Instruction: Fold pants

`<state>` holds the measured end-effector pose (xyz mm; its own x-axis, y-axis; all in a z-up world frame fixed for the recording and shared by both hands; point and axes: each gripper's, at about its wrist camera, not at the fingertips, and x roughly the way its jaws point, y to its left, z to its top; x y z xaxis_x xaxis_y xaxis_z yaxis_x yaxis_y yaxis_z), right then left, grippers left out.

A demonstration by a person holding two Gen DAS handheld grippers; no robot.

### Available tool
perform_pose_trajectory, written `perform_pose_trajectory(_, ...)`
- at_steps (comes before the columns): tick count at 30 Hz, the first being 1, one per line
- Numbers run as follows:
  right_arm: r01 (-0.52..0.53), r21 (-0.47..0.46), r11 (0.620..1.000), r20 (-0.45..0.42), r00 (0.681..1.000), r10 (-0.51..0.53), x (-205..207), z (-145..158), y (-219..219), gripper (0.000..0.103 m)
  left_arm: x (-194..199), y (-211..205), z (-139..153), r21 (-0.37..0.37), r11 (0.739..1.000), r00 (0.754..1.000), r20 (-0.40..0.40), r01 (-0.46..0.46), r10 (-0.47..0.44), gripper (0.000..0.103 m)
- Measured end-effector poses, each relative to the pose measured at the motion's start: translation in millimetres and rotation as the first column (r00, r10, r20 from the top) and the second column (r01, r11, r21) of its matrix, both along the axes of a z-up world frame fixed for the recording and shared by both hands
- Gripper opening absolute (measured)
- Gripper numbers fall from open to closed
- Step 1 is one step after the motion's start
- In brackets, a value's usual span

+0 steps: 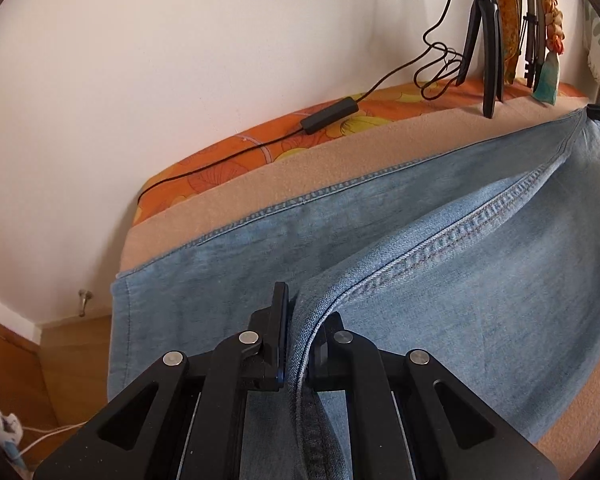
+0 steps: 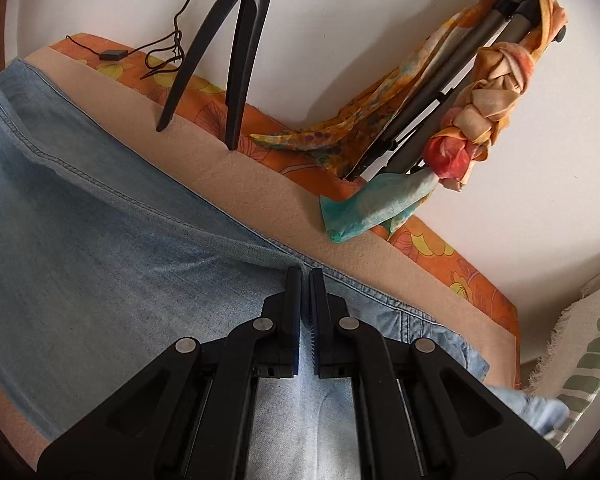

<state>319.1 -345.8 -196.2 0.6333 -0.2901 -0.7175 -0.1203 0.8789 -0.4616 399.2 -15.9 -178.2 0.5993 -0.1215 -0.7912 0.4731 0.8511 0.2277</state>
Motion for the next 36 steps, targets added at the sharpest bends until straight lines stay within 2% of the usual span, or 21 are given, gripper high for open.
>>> perform_pose_trajectory(4,0.001,-0.003,1.000,-0.041,0.999,-0.001,7,-17,-1,0.004,11,-6,-19,0.042,0.999,0.999,-0.035,0.009,-0.008,0.009)
perform_pose_trajectory(7,-0.004,-0.008,1.000,-0.083,0.997,0.003,11,-27,0,0.004,12,-1,-18,0.026,1.000,0.999,-0.054,0.005,-0.004,0.012)
perform_pose_trajectory(10,-0.008,0.006,1.000,-0.106,0.994,0.008,12,-28,0,0.006,14,5,-11,0.017,1.000,0.998,-0.068,-0.012,0.013,0.038)
perform_pose_trajectory(11,-0.011,0.013,1.000,-0.103,0.995,0.012,10,-25,1,0.009,13,7,-7,0.003,1.000,0.997,-0.070,-0.015,0.015,0.052)
perform_pose_trajectory(12,-0.016,0.020,1.000,-0.097,0.995,0.018,8,-22,2,0.011,11,10,-3,-0.014,1.000,0.998,-0.065,-0.015,0.014,0.060)
perform_pose_trajectory(17,-0.090,0.071,0.993,-0.046,0.995,0.093,-11,6,26,0.045,-2,26,20,-0.057,0.998,0.998,-0.067,-0.018,0.014,0.062)
perform_pose_trajectory(21,-0.218,0.117,0.969,0.005,0.976,0.219,-20,25,68,0.047,-9,35,34,-0.087,0.996,0.999,-0.054,-0.001,-0.004,0.072)
perform_pose_trajectory(24,-0.336,0.170,0.926,0.040,0.942,0.334,-16,35,115,0.055,-15,36,39,-0.050,0.999,0.999,-0.049,0.007,-0.010,0.072)
perform_pose_trajectory(27,-0.454,0.158,0.877,0.046,0.890,0.453,-11,32,173,0.056,-31,50,52,-0.061,0.998,1.000,-0.017,0.006,-0.007,0.072)
perform_pose_trajectory(31,-0.579,0.139,0.804,0.029,0.813,0.581,-4,16,238,0.056,-54,83,56,-0.089,0.996,1.000,-0.007,-0.028,0.028,0.072)
perform_pose_trajectory(36,-0.704,0.160,0.692,0.032,0.704,0.709,-8,-1,301,0.056,-82,134,42,-0.076,0.990,0.993,-0.034,-0.119,0.116,0.072)
